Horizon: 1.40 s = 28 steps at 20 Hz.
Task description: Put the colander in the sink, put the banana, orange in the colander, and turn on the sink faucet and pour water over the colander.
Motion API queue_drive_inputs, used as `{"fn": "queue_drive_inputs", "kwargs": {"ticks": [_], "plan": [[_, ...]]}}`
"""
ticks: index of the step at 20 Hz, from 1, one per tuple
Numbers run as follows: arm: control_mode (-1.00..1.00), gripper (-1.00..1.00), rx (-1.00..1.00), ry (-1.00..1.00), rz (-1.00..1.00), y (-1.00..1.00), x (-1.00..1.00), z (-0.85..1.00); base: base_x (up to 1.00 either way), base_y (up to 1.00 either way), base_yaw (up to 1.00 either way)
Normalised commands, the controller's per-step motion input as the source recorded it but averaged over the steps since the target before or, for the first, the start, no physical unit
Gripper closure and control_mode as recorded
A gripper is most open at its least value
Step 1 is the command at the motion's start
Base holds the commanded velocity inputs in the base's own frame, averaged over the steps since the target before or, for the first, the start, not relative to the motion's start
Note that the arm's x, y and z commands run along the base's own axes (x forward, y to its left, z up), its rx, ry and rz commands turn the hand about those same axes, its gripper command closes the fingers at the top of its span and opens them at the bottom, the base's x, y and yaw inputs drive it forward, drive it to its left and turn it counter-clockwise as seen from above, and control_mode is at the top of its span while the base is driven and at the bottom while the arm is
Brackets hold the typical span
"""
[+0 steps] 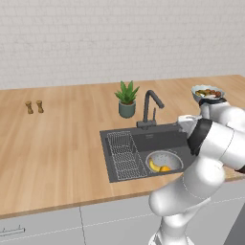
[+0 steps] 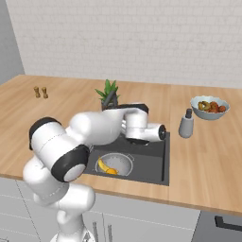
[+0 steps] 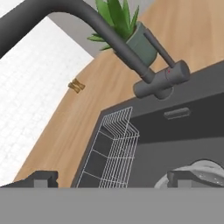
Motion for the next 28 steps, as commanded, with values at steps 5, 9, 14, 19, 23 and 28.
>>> {"fn": "queue_drive_inputs", "kwargs": {"ticks": [5,9,14,19,23,28], "plan": [[-1.00,-1.00,0.06,-0.08,0.00,0.12,0.19,0.02,0.00,0.00,0.00],[-1.00,-1.00,0.00,-0.10,0.00,0.12,0.30,0.09,0.00,0.00,0.00],[-1.00,-1.00,0.00,-0.04,0.00,0.13,0.47,0.06,0.00,0.00,0.00],[-1.00,-1.00,-0.01,0.00,0.00,0.04,0.46,0.00,0.00,0.00,0.00],[-1.00,-1.00,-0.03,0.00,0.00,0.12,0.36,0.00,0.00,0.00,0.00],[-1.00,-1.00,-0.04,0.00,0.00,0.19,0.30,-0.01,0.00,0.00,0.00]]}}
